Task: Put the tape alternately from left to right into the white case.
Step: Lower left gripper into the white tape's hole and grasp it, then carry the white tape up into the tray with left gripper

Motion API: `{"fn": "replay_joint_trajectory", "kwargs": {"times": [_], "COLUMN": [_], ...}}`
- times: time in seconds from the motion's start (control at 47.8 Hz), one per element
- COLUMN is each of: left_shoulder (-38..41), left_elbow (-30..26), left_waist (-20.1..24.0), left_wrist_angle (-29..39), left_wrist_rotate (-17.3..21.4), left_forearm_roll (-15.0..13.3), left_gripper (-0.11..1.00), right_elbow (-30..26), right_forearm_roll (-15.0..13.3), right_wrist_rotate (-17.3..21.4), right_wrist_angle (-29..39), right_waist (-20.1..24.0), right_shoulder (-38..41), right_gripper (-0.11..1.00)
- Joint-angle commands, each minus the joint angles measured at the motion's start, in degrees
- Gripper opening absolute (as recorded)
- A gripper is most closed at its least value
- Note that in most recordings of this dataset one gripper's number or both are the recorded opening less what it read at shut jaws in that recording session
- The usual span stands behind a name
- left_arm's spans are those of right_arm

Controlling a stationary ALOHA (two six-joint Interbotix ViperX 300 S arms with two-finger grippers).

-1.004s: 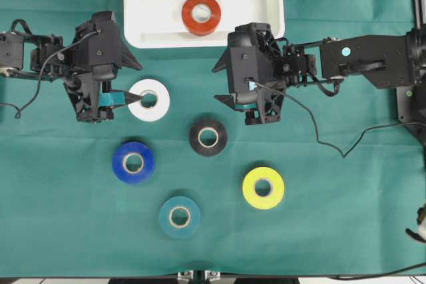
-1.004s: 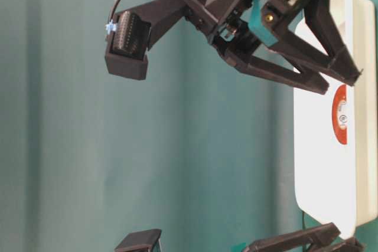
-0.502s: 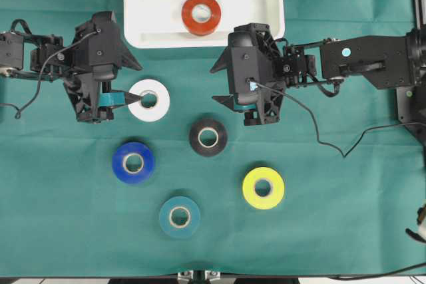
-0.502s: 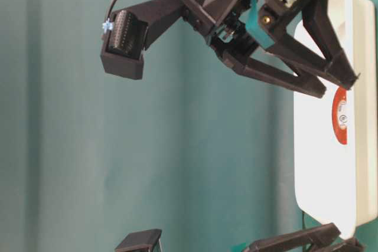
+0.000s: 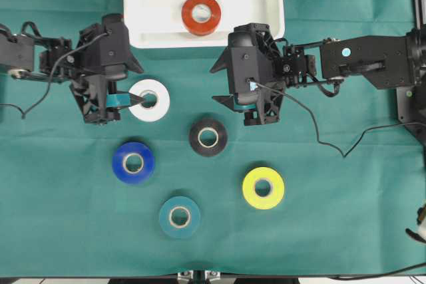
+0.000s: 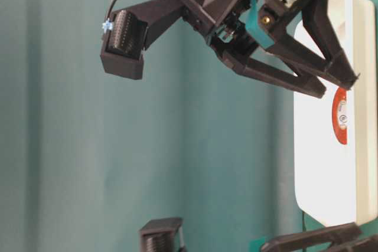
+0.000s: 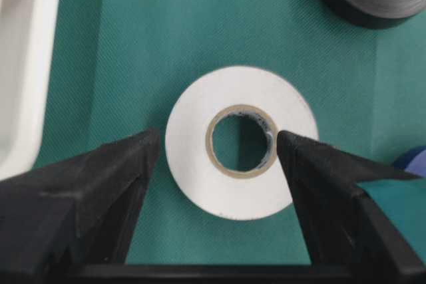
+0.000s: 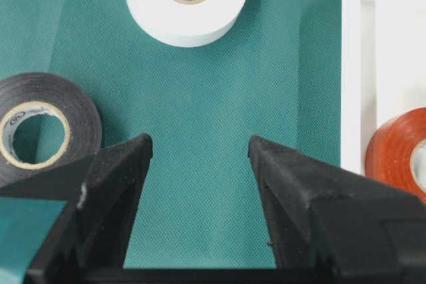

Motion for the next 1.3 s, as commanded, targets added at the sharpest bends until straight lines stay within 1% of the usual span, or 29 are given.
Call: {"fn": "replay_joint_trajectory", "kwargs": {"times": [0.0,0.377,0.711,0.816,0.858,0.9,0.963,1.004,1.025,1.046,1.088,1.151,1.214,1.276], "left_shoulder": [1.05,6.24,9.05,8.88,8.88,8.79,8.70,8.70,8.70,8.70,8.70,8.61,8.53,8.44], "left_elbow": [-1.85,-3.96,-4.04,-4.39,-4.48,-4.48,-4.48,-4.48,-4.48,-4.48,-4.48,-4.48,-4.48,-4.39], "left_waist": [0.09,0.53,1.93,1.93,1.93,1.93,1.93,1.93,1.85,1.76,1.58,1.23,0.97,0.79], "left_wrist_angle": [-0.26,-0.18,-0.18,-0.09,-0.09,0.09,0.35,0.62,0.79,0.88,1.05,1.23,1.23,1.23], "left_wrist_rotate": [-0.09,-0.18,-0.18,-0.09,-0.09,0.00,0.00,0.00,0.00,0.00,0.00,0.00,-0.09,-0.09], "left_forearm_roll": [-0.09,-0.09,-0.09,-0.09,0.00,0.00,0.00,0.00,0.09,0.00,0.09,0.00,0.00,0.00], "left_gripper": [0.92,0.92,0.92,0.91,0.88,0.83,0.70,0.58,0.49,0.45,0.31,0.16,0.04,-0.02], "right_elbow": [-0.62,-0.18,0.09,0.26,0.35,0.35,0.26,0.35,0.35,0.35,0.35,0.53,0.53,0.53], "right_forearm_roll": [0.00,0.00,0.00,0.00,0.00,-0.09,0.00,0.00,0.00,0.00,0.00,-0.09,0.00,-0.09], "right_wrist_rotate": [0.00,0.09,0.09,0.09,0.09,0.09,0.09,0.09,0.09,0.09,0.09,0.09,0.09,0.09], "right_wrist_angle": [-0.44,-0.53,-0.53,-0.53,-0.53,-0.62,-0.70,-0.88,-0.97,-0.97,-1.23,-1.32,-1.32,-1.32], "right_waist": [0.18,0.26,0.35,0.26,0.26,0.26,0.26,0.26,0.26,0.26,0.26,0.26,0.26,0.26], "right_shoulder": [-1.58,-1.23,-1.23,-1.23,-1.23,-1.23,-1.23,-1.23,-1.23,-1.23,-1.23,-1.23,-1.23,-1.23], "right_gripper": [0.67,0.67,0.67,0.67,0.67,0.67,0.67,0.67,0.67,0.67,0.67,0.67,0.67,0.67]}}
